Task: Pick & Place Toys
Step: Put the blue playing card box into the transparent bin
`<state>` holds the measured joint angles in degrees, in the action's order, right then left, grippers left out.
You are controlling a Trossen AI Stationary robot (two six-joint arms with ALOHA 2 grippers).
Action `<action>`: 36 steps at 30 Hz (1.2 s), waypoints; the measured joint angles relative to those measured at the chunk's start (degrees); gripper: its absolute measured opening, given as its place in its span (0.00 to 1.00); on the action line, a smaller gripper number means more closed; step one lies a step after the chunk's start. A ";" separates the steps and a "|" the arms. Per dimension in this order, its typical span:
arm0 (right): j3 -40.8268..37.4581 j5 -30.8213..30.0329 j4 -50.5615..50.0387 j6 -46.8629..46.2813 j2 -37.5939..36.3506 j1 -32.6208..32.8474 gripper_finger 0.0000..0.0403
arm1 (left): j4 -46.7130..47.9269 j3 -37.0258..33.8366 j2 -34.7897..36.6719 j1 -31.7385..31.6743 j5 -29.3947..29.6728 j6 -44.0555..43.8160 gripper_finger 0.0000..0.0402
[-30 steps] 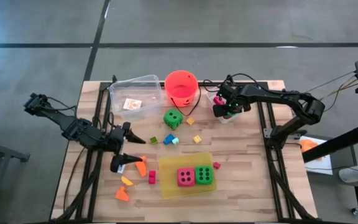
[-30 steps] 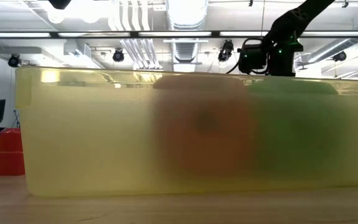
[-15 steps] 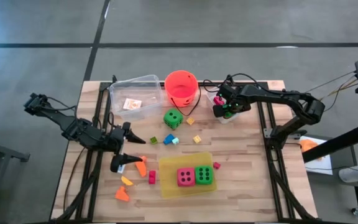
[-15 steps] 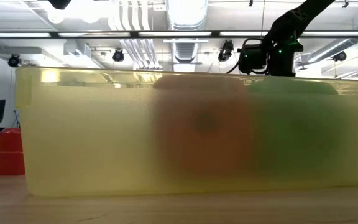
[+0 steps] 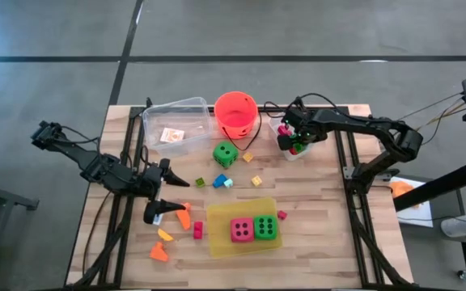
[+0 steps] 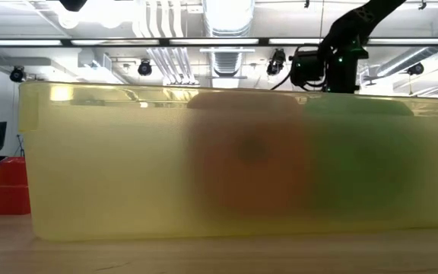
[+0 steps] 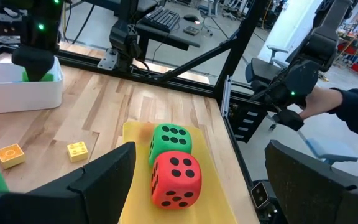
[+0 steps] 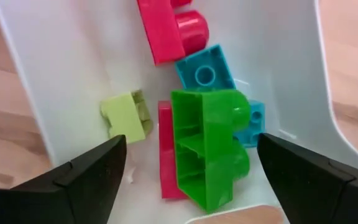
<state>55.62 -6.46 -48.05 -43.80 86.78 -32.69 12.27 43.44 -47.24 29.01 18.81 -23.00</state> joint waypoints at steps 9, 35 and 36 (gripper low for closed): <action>8.21 -0.78 -11.64 0.36 0.00 0.07 0.89 | 0.00 0.00 0.02 0.00 0.00 -0.20 0.86; -3.02 -12.85 22.87 1.41 -12.40 45.71 0.89 | 0.57 -0.11 -0.20 -0.05 -0.48 -24.69 0.86; -4.13 -13.42 26.66 2.30 -12.46 46.70 0.89 | 0.50 -0.11 -0.26 -0.35 -0.48 -27.17 0.86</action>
<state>51.50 -19.88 -21.40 -41.50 74.32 14.02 12.78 43.33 -47.51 28.66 18.33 -50.17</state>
